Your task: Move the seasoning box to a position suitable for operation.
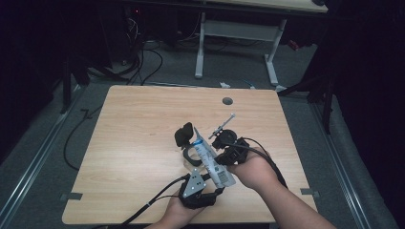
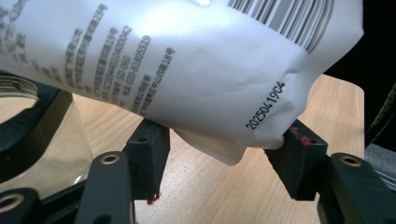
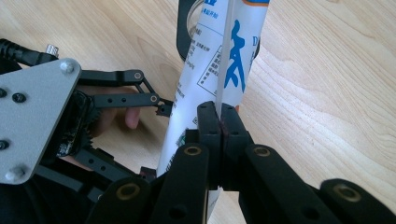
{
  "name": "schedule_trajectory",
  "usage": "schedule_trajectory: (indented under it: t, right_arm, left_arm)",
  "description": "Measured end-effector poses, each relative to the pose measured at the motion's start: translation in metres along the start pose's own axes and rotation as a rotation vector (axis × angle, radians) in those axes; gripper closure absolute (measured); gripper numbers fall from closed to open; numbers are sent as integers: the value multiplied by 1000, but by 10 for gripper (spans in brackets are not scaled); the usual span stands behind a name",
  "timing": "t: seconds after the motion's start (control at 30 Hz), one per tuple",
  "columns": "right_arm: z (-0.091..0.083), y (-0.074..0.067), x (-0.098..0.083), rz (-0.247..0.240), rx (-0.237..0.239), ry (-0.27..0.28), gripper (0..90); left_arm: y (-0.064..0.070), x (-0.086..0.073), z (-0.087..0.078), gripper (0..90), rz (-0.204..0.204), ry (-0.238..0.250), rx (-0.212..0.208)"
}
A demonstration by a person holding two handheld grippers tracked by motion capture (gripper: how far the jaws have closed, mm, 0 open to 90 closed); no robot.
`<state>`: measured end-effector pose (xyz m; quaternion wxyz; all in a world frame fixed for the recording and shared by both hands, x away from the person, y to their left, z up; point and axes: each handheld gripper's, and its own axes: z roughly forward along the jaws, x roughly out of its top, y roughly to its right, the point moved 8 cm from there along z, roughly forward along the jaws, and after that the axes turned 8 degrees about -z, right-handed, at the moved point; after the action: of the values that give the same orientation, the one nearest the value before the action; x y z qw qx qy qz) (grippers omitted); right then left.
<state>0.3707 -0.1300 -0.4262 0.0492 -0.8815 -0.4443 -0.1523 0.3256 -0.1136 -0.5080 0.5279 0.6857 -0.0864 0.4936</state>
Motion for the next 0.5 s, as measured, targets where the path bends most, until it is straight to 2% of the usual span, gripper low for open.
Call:
schedule_trajectory:
  t: [0.13,0.5]
  right_arm:
    - [3,0,3,-10,0,-7,900]
    - [3,5,7,-7,-17,-17,900]
  left_arm:
    - [-1,-2,2,420,15,0,17]
    - [-2,2,7,422,10,5,32]
